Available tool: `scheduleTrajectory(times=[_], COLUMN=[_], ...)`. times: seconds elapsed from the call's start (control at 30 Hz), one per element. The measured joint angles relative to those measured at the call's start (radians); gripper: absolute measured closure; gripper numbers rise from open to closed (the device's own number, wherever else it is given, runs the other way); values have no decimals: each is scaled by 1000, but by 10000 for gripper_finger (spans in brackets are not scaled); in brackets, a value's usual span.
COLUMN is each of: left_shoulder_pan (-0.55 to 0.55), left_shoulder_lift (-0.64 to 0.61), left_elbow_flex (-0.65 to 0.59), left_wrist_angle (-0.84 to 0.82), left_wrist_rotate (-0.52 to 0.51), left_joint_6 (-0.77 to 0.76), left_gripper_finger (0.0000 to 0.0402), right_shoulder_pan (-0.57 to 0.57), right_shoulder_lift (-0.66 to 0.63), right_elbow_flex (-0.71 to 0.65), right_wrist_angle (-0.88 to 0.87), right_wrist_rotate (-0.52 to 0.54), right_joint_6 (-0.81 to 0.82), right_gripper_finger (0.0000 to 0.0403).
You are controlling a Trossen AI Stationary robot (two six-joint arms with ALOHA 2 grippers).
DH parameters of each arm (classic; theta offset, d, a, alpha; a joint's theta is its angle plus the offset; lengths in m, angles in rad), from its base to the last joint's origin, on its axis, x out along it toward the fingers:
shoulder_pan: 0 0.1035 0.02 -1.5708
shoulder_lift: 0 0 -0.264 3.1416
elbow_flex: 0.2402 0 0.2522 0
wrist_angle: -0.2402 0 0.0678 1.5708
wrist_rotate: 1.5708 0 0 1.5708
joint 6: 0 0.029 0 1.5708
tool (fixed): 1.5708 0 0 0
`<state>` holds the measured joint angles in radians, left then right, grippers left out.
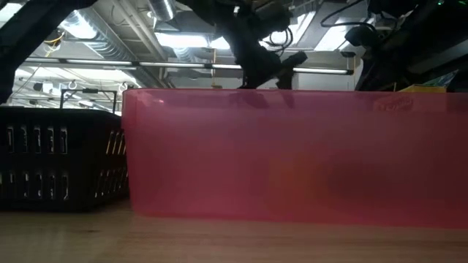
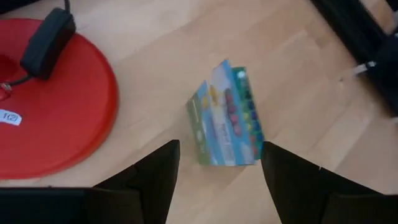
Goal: Pick & Place School Supplies
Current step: Put the yellow crayon box into the red bin
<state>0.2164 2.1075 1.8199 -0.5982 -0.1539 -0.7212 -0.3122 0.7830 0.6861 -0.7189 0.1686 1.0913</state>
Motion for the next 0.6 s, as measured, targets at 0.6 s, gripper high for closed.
scheduleTrajectory(times=[0.6], left_shoulder_pan=[-1], left_shoulder_lift=[48], left_elbow_flex=[1], left_wrist_angle=[78], left_wrist_rotate=[50], left_joint_6=[22], left_gripper_finger=[178], right_shoulder_pan=[0], right_shoulder_lift=[-1], right_elbow_flex=[0], right_wrist_angle=[0], right_wrist_rotate=[-4], right_joint_6=[-26], right_gripper_finger=[362])
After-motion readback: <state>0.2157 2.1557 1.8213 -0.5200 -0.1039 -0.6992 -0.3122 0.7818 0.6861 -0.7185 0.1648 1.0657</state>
